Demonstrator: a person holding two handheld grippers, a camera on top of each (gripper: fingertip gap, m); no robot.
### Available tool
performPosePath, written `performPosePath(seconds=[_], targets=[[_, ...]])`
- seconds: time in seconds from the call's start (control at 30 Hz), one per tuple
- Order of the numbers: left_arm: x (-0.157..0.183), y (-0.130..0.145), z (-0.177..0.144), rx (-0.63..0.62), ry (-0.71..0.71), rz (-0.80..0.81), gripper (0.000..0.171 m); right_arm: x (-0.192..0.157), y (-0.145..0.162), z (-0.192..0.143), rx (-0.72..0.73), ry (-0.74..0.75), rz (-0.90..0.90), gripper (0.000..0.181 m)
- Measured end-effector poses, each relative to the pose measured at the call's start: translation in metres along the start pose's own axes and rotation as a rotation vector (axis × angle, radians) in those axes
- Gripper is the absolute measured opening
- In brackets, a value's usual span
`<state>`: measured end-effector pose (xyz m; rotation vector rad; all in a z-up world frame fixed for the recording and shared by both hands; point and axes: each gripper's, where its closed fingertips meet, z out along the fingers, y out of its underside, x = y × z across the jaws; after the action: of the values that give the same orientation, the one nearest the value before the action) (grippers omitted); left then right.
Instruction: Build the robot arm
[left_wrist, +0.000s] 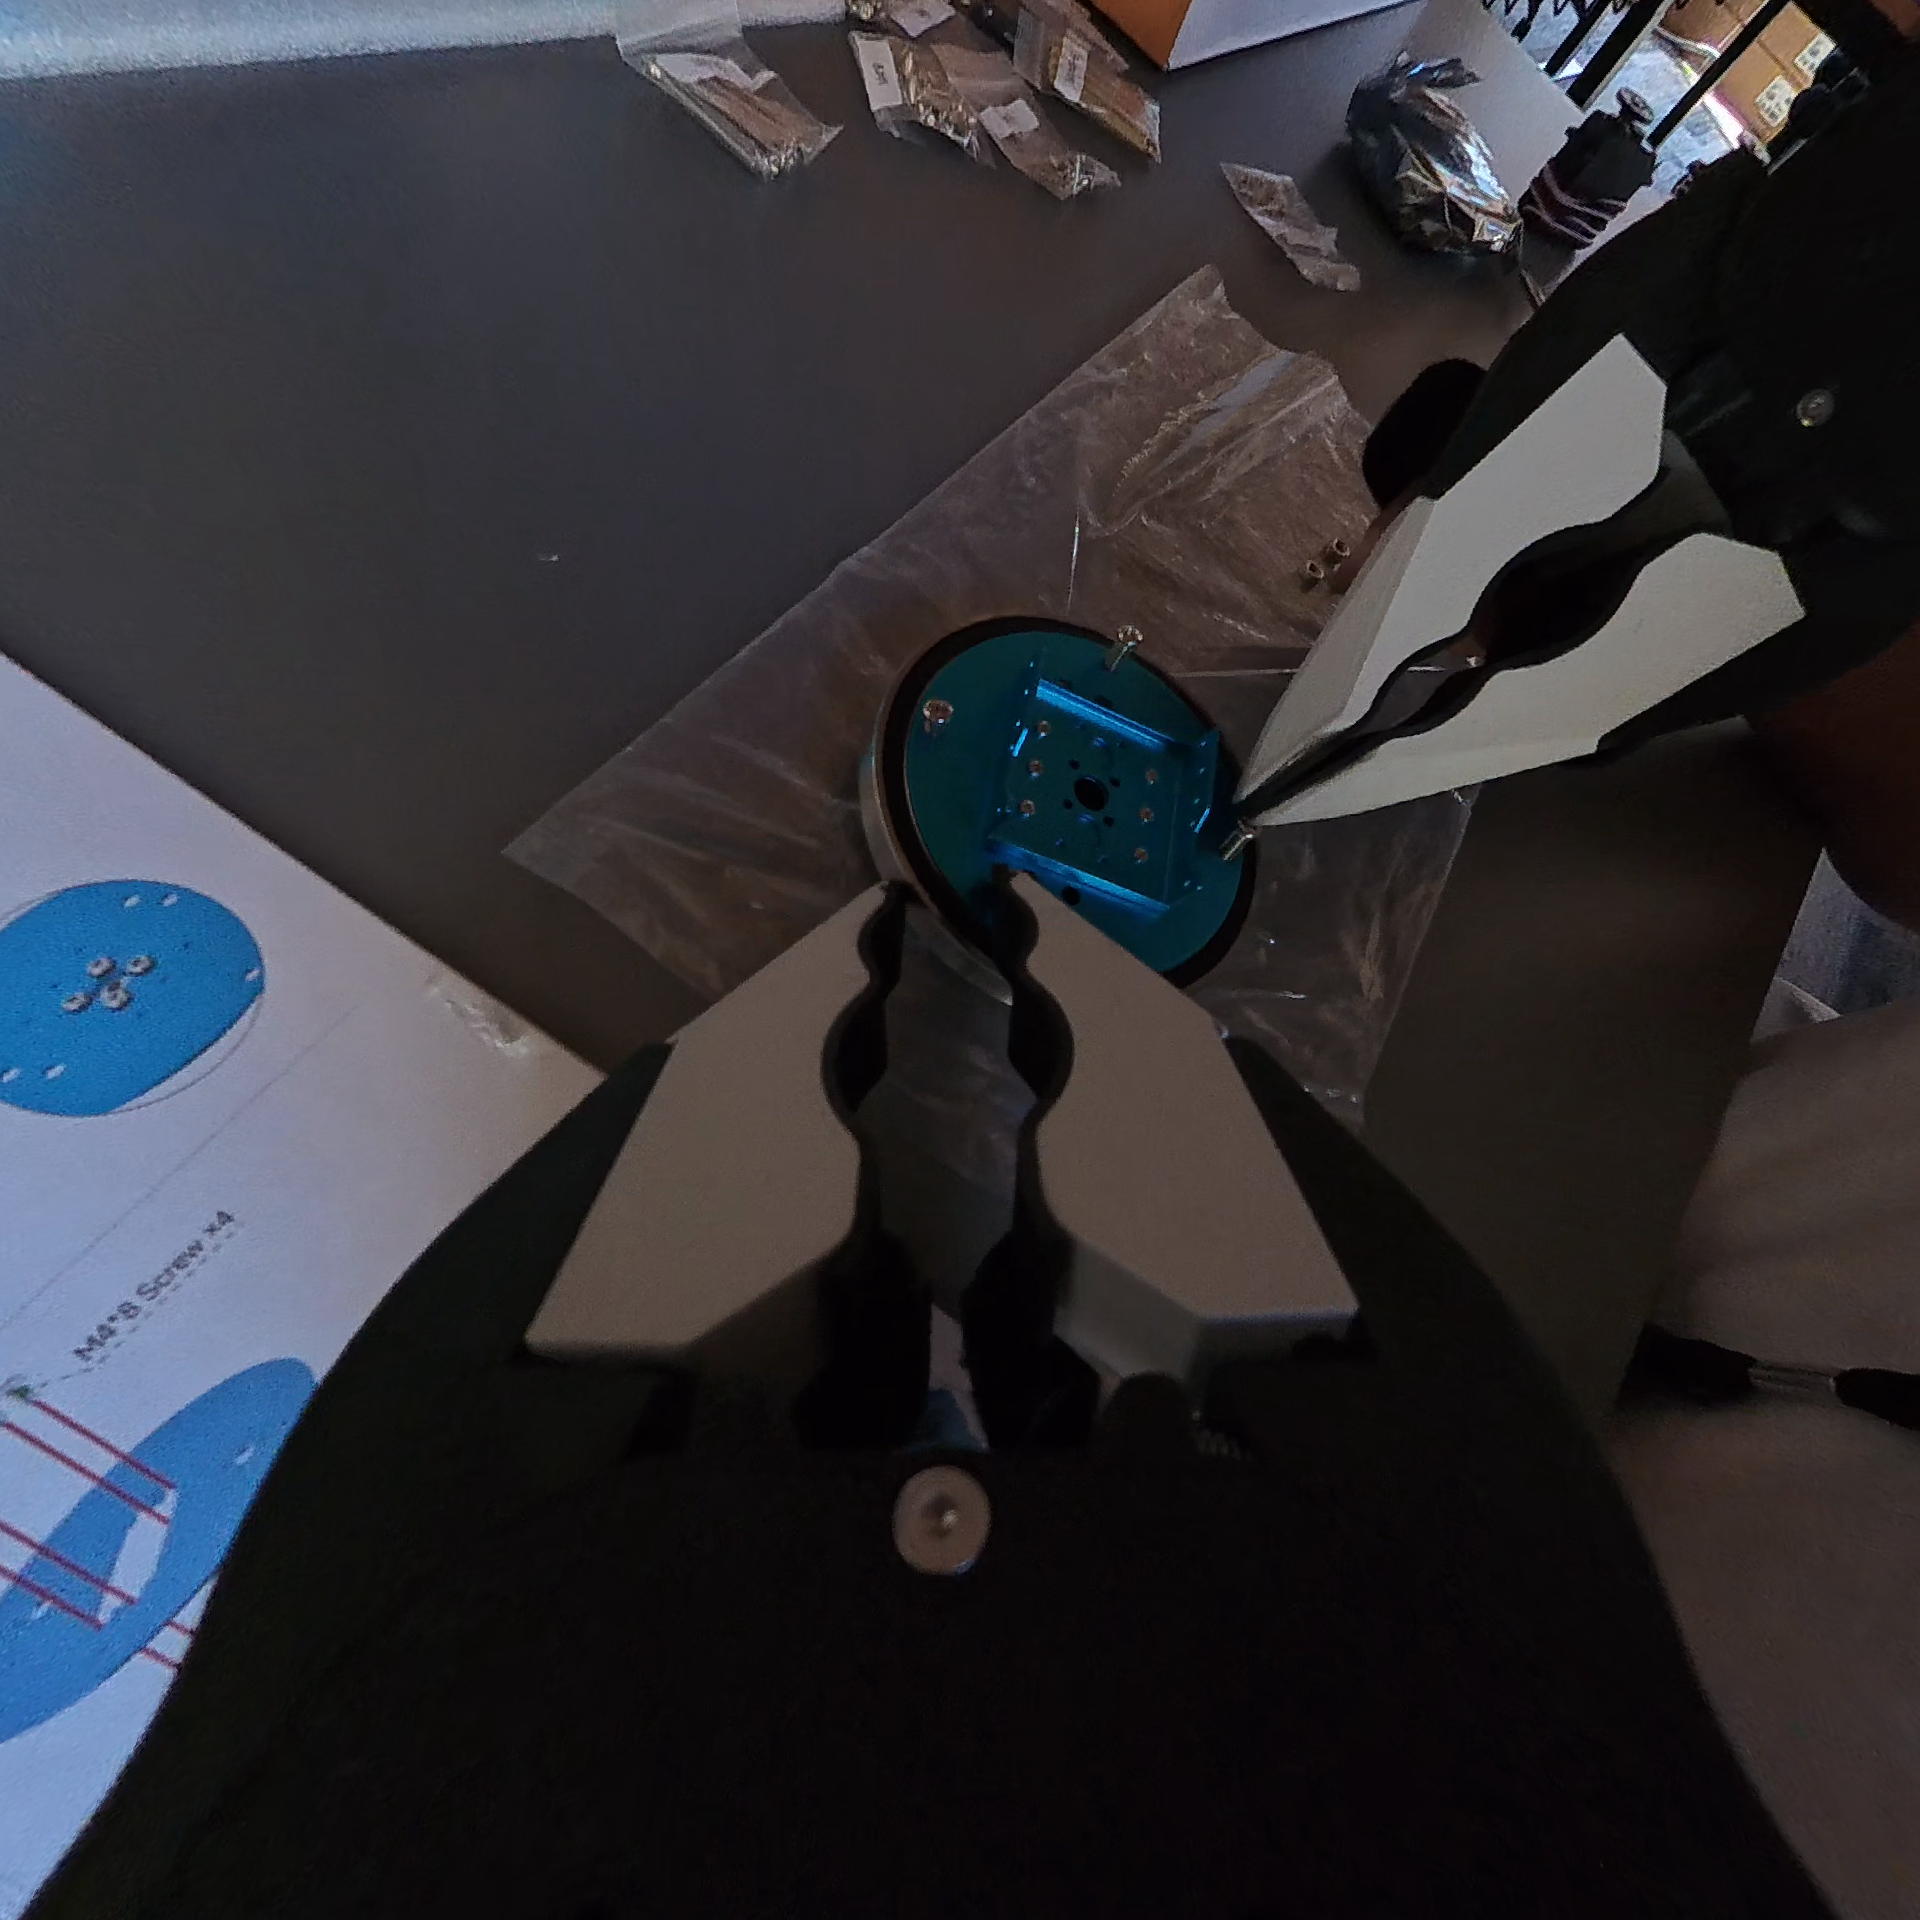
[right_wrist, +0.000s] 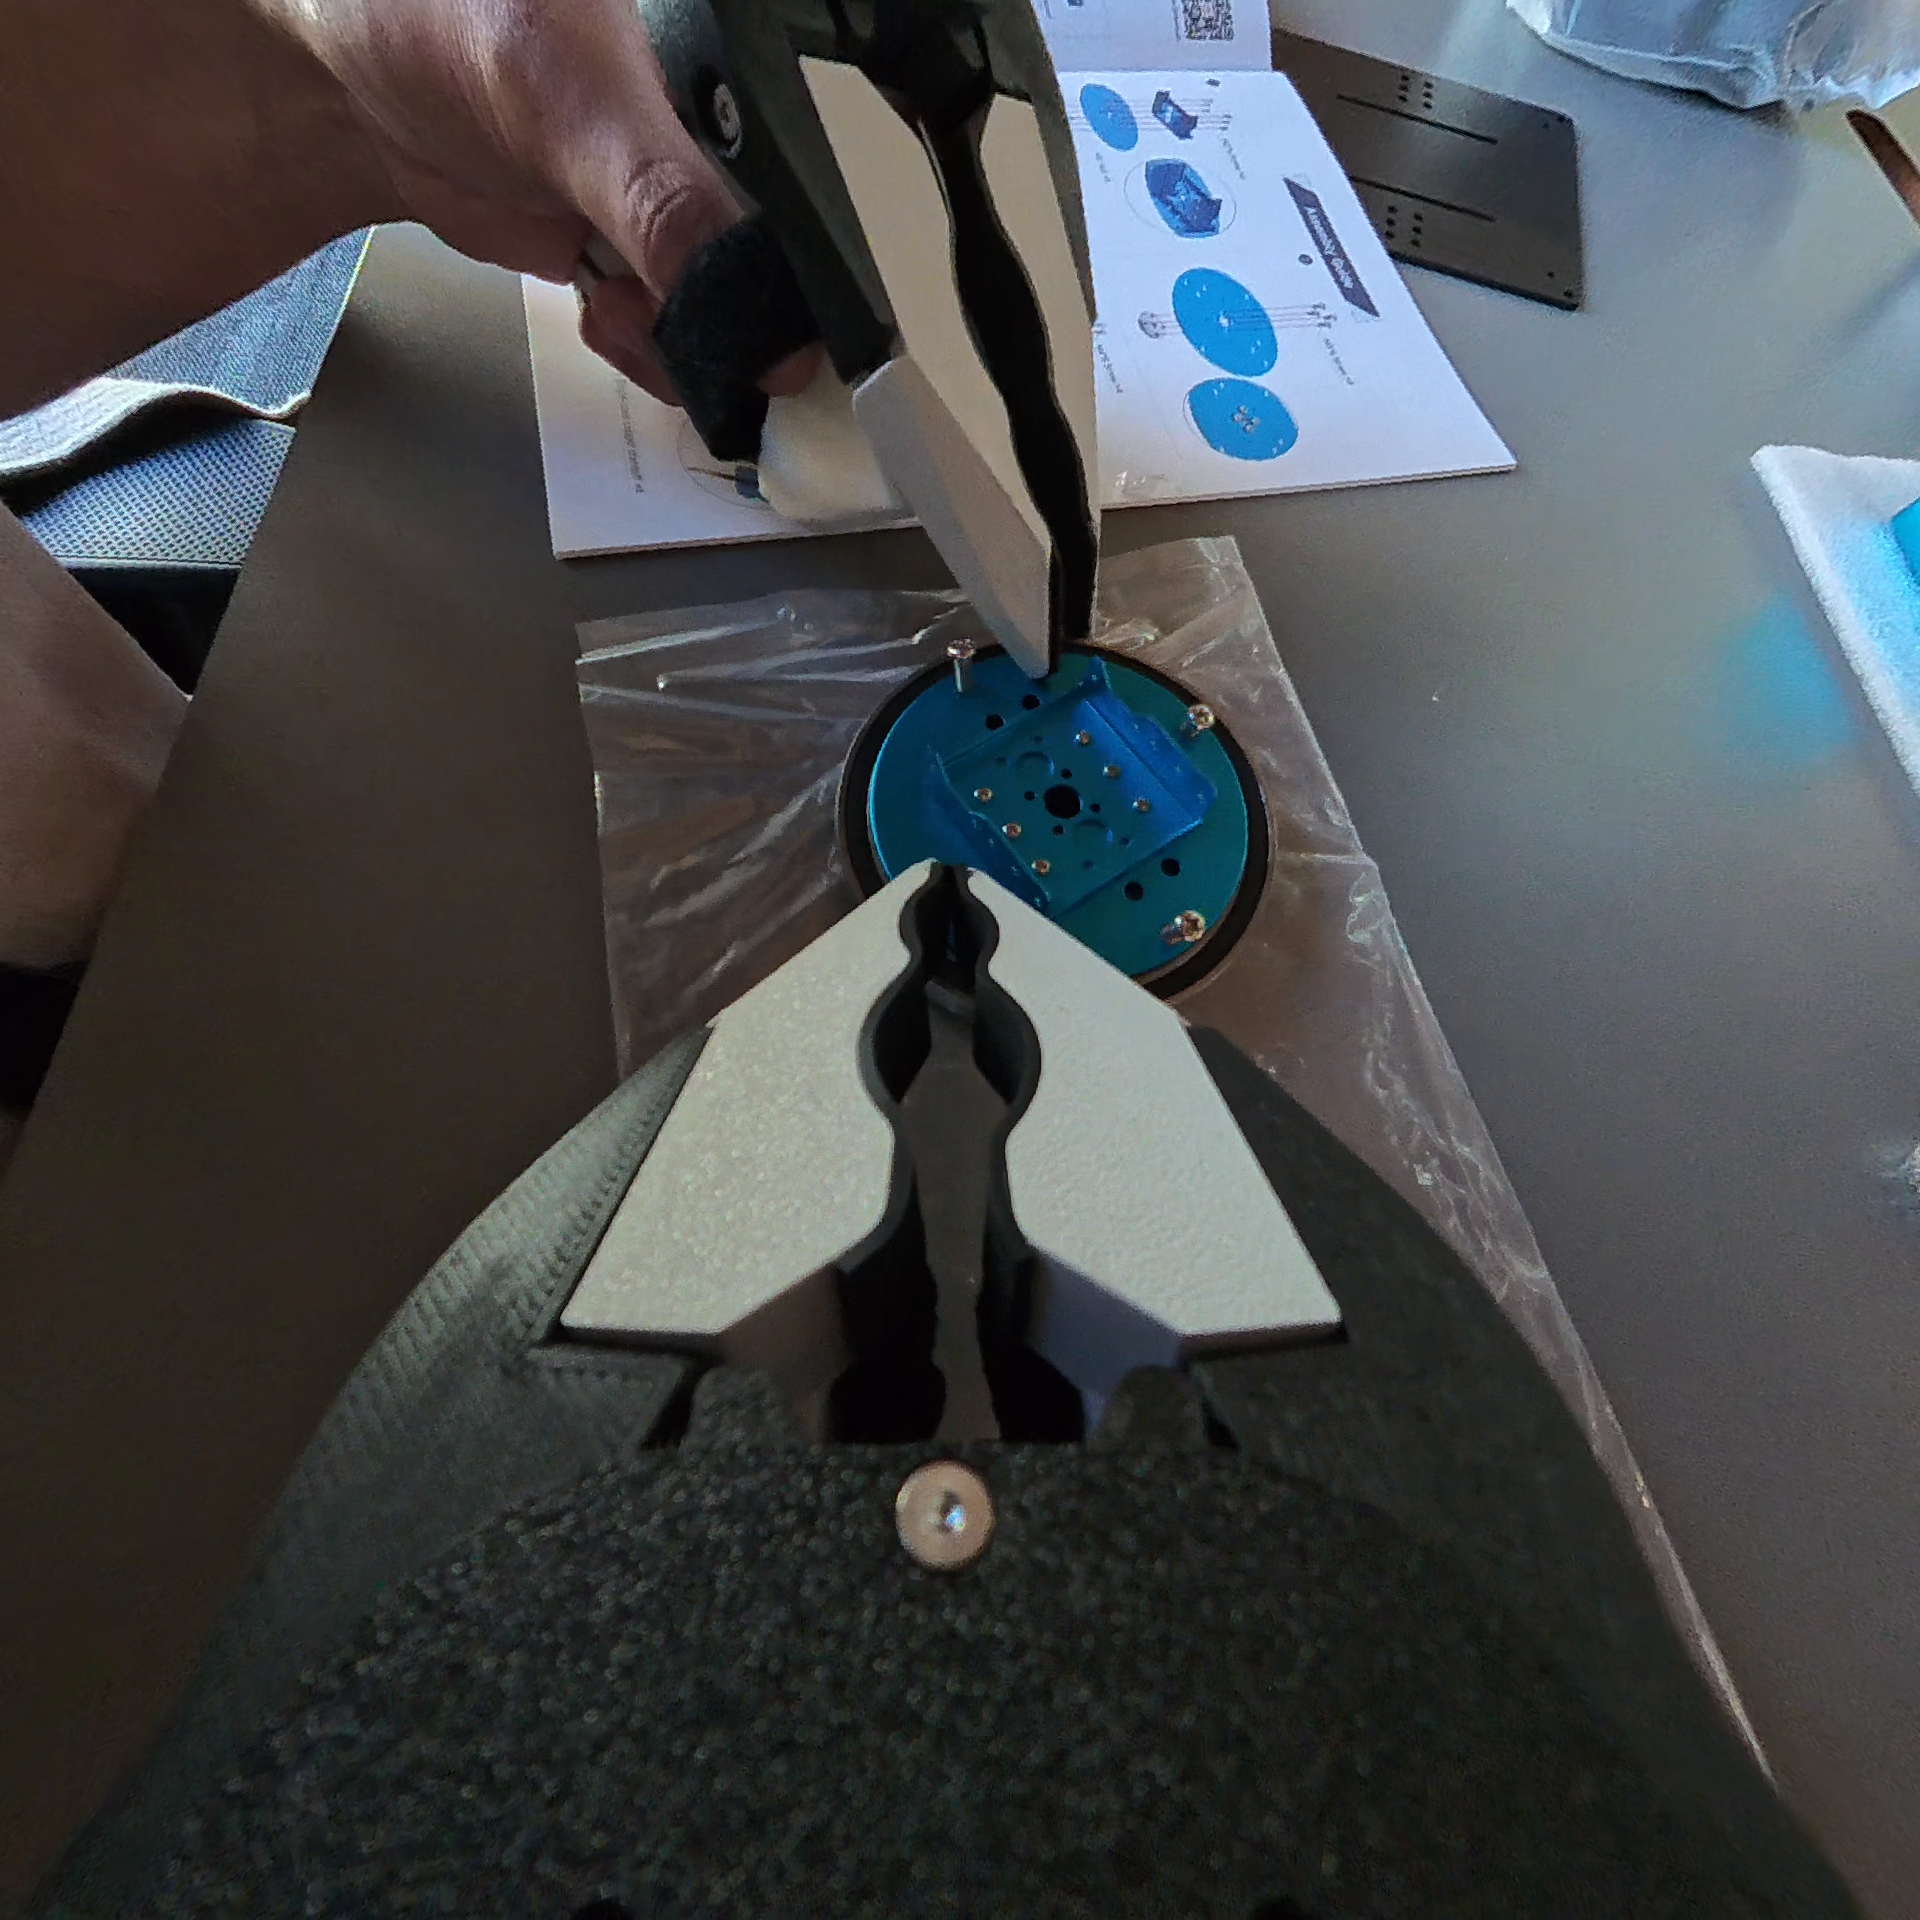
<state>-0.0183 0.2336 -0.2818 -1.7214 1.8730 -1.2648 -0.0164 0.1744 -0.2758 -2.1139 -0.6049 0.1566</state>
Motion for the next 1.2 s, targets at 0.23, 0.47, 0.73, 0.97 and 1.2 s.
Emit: performPosePath(seconds=[0.23,0.47,0.73,0.97,1.2], targets=[[0.000,0.000,0.001,-0.004,-0.001,0.003,0.018,0.014,-0.006,-0.011,0.064,0.025,0.067,0.007],[0.000,0.001,0.001,-0.006,0.000,0.007,0.018,0.047,0.005,-0.009,0.048,0.119,0.181,0.007],[-0.001,0.000,0.001,0.000,0.009,-0.005,0.018,0.048,0.010,-0.001,-0.011,0.176,0.071,0.004],[0.002,-0.003,0.001,0.012,0.015,-0.011,0.019,0.047,0.014,0.000,-0.092,0.279,-0.125,0.004],[0.001,-0.004,0.004,0.013,0.029,-0.035,0.021,0.044,0.015,-0.001,-0.079,0.204,-0.044,0.005]])
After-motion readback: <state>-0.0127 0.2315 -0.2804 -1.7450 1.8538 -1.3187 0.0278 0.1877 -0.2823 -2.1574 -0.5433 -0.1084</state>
